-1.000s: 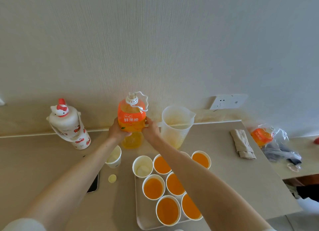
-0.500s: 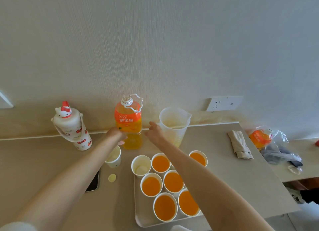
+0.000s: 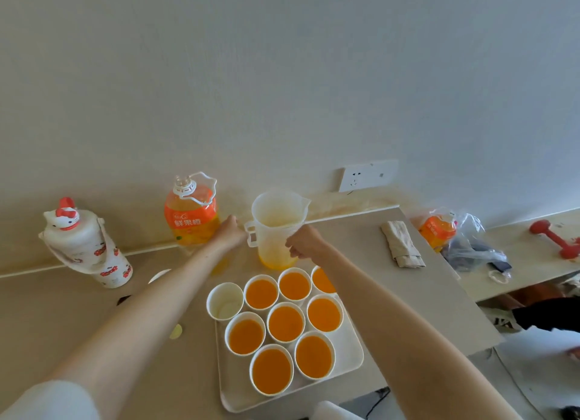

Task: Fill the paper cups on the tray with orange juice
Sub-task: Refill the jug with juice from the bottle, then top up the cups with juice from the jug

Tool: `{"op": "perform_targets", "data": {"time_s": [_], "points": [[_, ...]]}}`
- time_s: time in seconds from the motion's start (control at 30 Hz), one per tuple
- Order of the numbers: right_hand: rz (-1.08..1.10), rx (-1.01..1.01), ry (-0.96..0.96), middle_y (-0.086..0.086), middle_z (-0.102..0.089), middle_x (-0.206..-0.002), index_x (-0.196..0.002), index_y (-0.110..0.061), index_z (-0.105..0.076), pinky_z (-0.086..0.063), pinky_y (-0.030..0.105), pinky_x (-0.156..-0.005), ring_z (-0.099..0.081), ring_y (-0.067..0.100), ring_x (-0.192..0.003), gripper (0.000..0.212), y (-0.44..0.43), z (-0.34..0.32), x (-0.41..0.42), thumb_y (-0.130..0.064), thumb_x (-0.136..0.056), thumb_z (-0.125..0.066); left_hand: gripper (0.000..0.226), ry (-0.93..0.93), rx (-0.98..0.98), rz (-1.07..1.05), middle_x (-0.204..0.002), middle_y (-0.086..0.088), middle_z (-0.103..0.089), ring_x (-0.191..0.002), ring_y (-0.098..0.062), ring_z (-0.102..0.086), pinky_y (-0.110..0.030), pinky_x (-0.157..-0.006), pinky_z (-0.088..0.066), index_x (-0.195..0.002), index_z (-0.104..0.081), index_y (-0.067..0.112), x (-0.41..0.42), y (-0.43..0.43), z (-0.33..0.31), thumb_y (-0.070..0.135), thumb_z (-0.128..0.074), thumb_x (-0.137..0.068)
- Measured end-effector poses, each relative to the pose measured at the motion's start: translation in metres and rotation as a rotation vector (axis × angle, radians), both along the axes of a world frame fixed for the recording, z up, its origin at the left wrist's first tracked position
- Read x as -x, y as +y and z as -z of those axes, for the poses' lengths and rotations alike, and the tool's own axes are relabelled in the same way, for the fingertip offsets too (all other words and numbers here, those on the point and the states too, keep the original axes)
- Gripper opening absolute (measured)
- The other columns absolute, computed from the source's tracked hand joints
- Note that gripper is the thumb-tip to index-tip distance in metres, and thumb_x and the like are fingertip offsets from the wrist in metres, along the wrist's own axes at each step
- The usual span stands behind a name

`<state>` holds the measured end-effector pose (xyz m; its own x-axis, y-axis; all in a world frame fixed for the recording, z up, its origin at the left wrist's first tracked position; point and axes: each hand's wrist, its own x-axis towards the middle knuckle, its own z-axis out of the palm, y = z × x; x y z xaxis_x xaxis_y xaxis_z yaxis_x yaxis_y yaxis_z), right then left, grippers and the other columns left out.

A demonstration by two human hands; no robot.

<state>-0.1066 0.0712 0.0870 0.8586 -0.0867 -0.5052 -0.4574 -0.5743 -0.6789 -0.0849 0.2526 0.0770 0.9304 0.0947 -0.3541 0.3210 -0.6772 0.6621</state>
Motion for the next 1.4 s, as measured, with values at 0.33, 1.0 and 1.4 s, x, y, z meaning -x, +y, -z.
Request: {"op": "perform_targets", "data": {"time_s": [0.33, 1.0, 1.4], "points": [[0.064, -0.153, -0.106, 0.013, -0.047, -0.143, -0.147, -0.006, -0.033, -0.041, 0.033, -0.1, -0.046, 0.029, -0.131, 0.073, -0.031, 0.017, 0.009, -0.008, -0.085, -0.072, 0.006, -0.107, -0.062, -0.057, -0.107, -0.02, -0.06, -0.085, -0.026, -0.048, -0.03, -0.068, -0.034, -0.094, -0.049, 0.006, -0.007, -0.023, 0.025, 0.012, -0.049, -0.095], [0.104, -0.267, -0.623, 0.008, -0.027, -0.148, -0.152, -0.009, -0.012, -0.03, 0.042, -0.116, -0.028, 0.023, -0.14, 0.126, -0.01, -0.009, -0.006, -0.034, -0.058, -0.093, 0.021, -0.527, -0.002, -0.026, -0.076, -0.011, -0.066, -0.071, -0.03, -0.063, -0.048, -0.073, -0.052, -0.077, -0.048, 0.02, 0.02, -0.029, -0.053, 0.021, -0.051, -0.098], [0.018, -0.421, -0.708, 0.002, -0.041, -0.135, -0.146, -0.013, -0.022, -0.047, 0.038, -0.103, -0.045, 0.021, -0.125, 0.114, 0.047, -0.056, 0.06, -0.04, -0.059, -0.091, 0.025, -0.595, 0.477, -0.218, -0.052, -0.001, -0.047, -0.049, -0.012, -0.046, -0.021, -0.055, -0.041, -0.083, -0.051, 0.007, 0.103, 0.01, -0.102, 0.026, -0.051, -0.099]]}}
